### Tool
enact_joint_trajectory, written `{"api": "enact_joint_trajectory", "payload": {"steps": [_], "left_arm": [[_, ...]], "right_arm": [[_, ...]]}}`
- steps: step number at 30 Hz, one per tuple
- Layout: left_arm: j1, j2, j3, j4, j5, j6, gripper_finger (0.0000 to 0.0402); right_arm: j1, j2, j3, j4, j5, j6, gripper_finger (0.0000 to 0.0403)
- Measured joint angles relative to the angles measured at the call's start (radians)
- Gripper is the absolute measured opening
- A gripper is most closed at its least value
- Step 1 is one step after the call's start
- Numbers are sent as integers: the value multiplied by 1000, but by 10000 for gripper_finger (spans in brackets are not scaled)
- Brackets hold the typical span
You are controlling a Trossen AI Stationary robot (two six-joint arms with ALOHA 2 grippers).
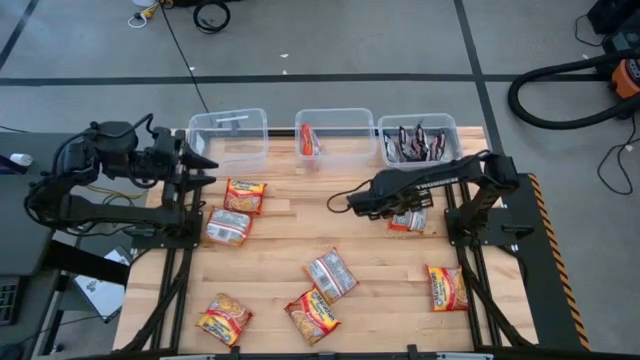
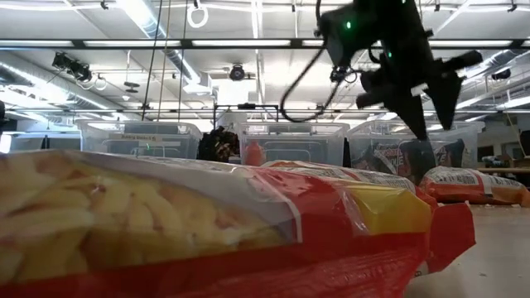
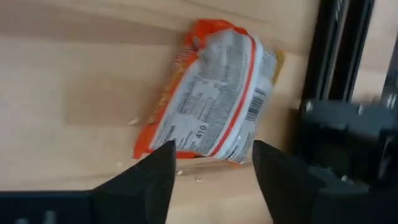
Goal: Sort Maruchan noodles
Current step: Put the orange noodle pack into the top center transparent bin
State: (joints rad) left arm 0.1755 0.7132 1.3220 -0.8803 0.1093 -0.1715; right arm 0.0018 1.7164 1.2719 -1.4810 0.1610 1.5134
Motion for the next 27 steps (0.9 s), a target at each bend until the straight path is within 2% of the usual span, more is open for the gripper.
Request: {"api": "enact_joint_trajectory", "payload": {"steps": [4, 7, 18, 22, 27], "left_arm": [[0, 0, -1, -15, 0, 1, 180], [0, 0, -5, -17, -1, 3, 180], [0, 0, -5, -17, -3, 28, 180], [0, 0, -5, -17, -3, 49, 180], [0, 0, -5, -17, -3, 55, 180]], "right_arm": [[-31, -1, -26, 47, 8, 93, 244], [-61, -1, -54, 144, 22, 132, 248], [-143, -1, -207, 292, 7, 129, 244], [-144, -1, -251, 359, -9, 134, 218], [-143, -2, -270, 370, -23, 134, 152]]}}
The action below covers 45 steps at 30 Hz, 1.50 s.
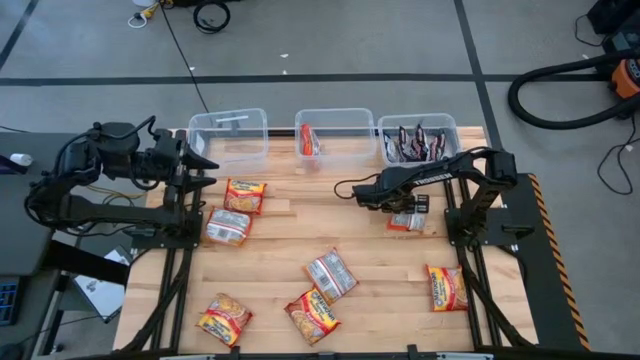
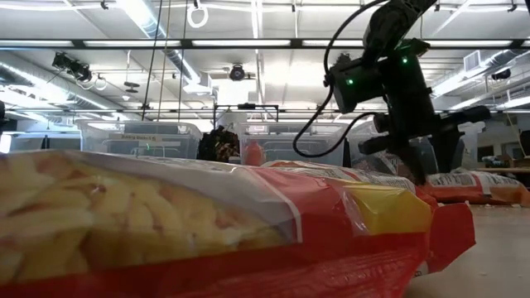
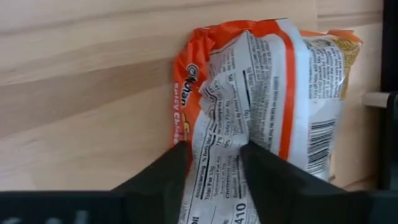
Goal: Sort Maruchan noodles
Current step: Put the orange noodle pack into the top center transparent bin
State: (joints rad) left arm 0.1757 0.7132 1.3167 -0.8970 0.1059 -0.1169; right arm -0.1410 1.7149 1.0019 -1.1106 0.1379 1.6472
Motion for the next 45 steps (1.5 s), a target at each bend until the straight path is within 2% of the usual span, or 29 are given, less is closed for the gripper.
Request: {"api": "enact_joint_trajectory", "payload": {"steps": [6, 7, 14, 17, 21, 25, 32, 38, 45], "left_arm": [[0, 0, 0, 0, 0, 9, 180], [0, 0, 0, 0, 0, 9, 180], [0, 0, 0, -13, 0, 6, 180], [0, 0, 0, -13, 0, 6, 180], [0, 0, 0, -1, 0, 6, 180], [0, 7, 0, 67, 0, 3, 180], [0, 41, 0, 153, -23, -16, 180], [0, 67, 0, 150, -35, -60, 180], [0, 68, 0, 150, -68, -82, 180]], "right_arm": [[0, 0, 27, 5, -1, -43, 24], [0, 0, 43, 7, -1, -61, 13], [0, -38, 286, 9, -4, -248, 6], [-18, -83, 394, 111, -4, -376, 7], [-91, -142, 480, 333, 18, -560, 5], [-212, -153, 489, 552, -7, -683, 4], [-358, -26, 488, 843, -195, -735, 3], [-408, 82, 486, 847, -258, -697, 3], [-420, 120, 486, 781, -266, -705, 3]]}}
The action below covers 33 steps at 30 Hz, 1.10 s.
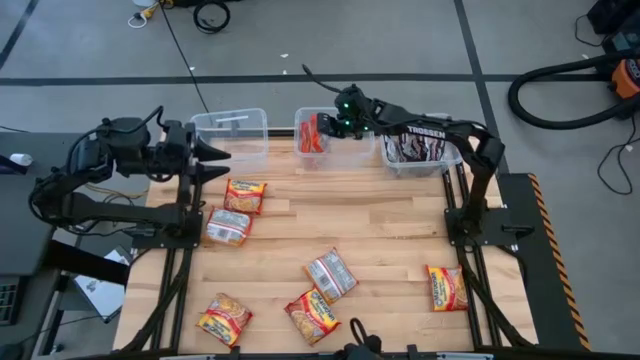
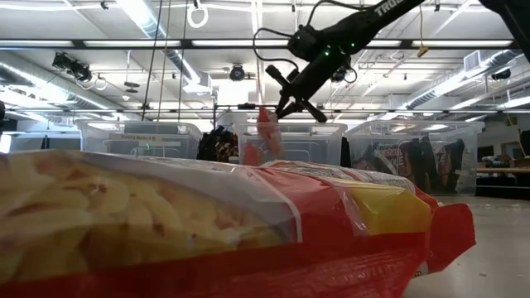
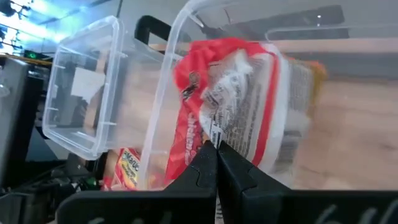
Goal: Sort Maruchan noodles
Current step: Put the orange noodle pack into the top center transparent bin
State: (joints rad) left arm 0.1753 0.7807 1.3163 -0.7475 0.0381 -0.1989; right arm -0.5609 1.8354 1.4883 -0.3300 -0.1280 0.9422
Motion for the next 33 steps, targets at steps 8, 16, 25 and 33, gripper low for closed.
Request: {"api": "enact_joint_trajectory", "payload": {"steps": [8, 16, 25, 33], "left_arm": [[0, 5, 0, 1, -34, 0, 180], [0, 5, 0, 1, -38, 1, 180], [0, 5, 0, -6, -35, 2, 180], [0, 5, 0, -9, -35, 3, 180]], "right_arm": [[-25, 32, 0, 9, -3, -2, 3], [-20, 94, 0, 19, 0, 1, 4], [-21, 128, -1, 15, 26, -2, 17], [-21, 128, -1, 14, 31, -9, 66]]}}
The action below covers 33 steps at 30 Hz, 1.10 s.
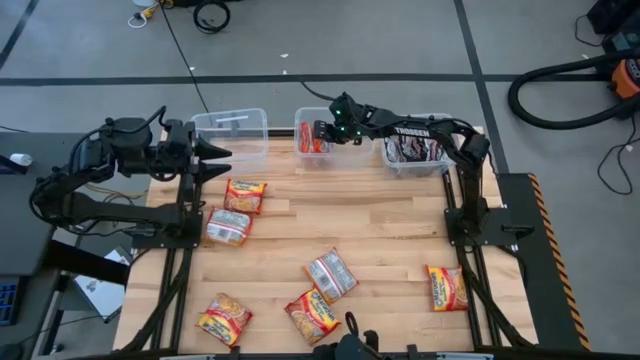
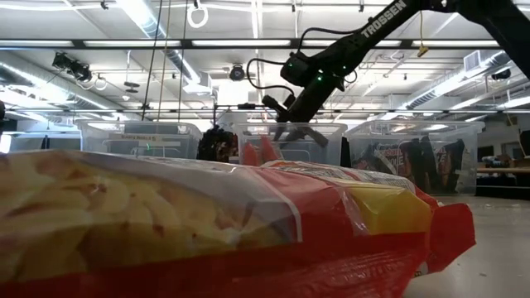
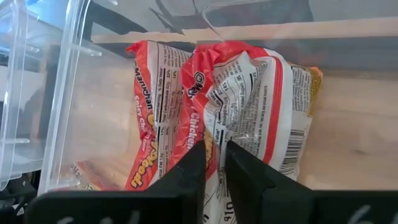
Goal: Sort Maruchan noodles
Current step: Put the orange noodle pack into the top center transparent bin
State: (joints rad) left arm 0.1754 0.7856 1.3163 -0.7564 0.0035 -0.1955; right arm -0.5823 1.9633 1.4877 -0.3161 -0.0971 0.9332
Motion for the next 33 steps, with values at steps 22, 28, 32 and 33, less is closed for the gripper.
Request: {"api": "enact_joint_trajectory", "payload": {"steps": [22, 28, 32, 33], "left_arm": [[-40, 6, -11, -357, 13, -85, 179], [-199, 9, -136, -360, 20, -189, 169], [-329, 23, -256, -345, 19, -281, 167], [-361, 27, -284, -330, 18, -309, 166]], "right_arm": [[115, -242, 1, 8, 212, -153, 107], [229, -318, 1, 8, 244, -234, 107], [320, -344, 1, 8, 275, -281, 107], [347, -345, 1, 8, 285, -299, 107]]}}
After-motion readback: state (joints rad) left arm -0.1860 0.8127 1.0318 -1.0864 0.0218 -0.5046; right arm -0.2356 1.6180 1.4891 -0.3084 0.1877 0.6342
